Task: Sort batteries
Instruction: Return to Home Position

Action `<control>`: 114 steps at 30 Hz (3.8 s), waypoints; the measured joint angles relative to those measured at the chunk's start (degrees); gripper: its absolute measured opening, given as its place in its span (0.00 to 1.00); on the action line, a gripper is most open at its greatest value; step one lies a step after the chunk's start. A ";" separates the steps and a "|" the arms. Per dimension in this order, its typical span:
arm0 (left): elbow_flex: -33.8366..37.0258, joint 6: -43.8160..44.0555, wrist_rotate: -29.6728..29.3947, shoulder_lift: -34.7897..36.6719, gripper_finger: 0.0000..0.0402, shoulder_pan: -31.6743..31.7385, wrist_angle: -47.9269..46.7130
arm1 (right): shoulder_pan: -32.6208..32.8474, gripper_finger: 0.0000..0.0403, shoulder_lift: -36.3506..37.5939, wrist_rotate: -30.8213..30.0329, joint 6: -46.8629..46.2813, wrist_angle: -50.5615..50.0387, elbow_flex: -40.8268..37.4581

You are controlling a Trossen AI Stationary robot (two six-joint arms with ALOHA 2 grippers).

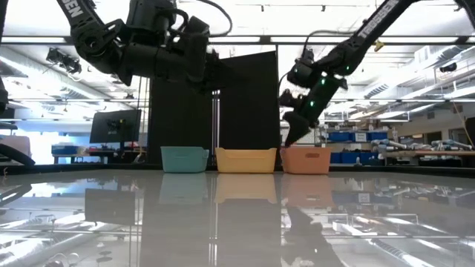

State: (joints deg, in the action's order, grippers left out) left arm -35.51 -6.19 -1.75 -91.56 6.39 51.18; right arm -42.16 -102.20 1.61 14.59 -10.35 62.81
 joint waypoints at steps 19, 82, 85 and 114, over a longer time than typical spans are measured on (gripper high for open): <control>2.01 -0.39 15.08 2.68 0.02 5.16 0.40 | 10.87 0.02 14.81 4.24 -1.15 21.48 -21.92; 35.05 1.45 -1.31 72.46 0.01 4.72 -29.85 | 40.09 0.01 86.58 -9.43 -16.44 11.38 -61.86; 35.06 1.75 -2.92 77.83 0.01 4.42 -35.87 | 42.11 0.01 89.76 -10.46 -16.16 9.08 -61.16; 35.08 3.76 1.71 91.57 0.02 7.52 -50.69 | 31.97 0.01 101.07 -5.30 -12.53 7.22 -60.71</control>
State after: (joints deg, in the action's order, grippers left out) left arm -0.43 -2.43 -0.03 0.01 13.91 0.49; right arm -10.19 -1.13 -3.70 2.07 -3.13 2.10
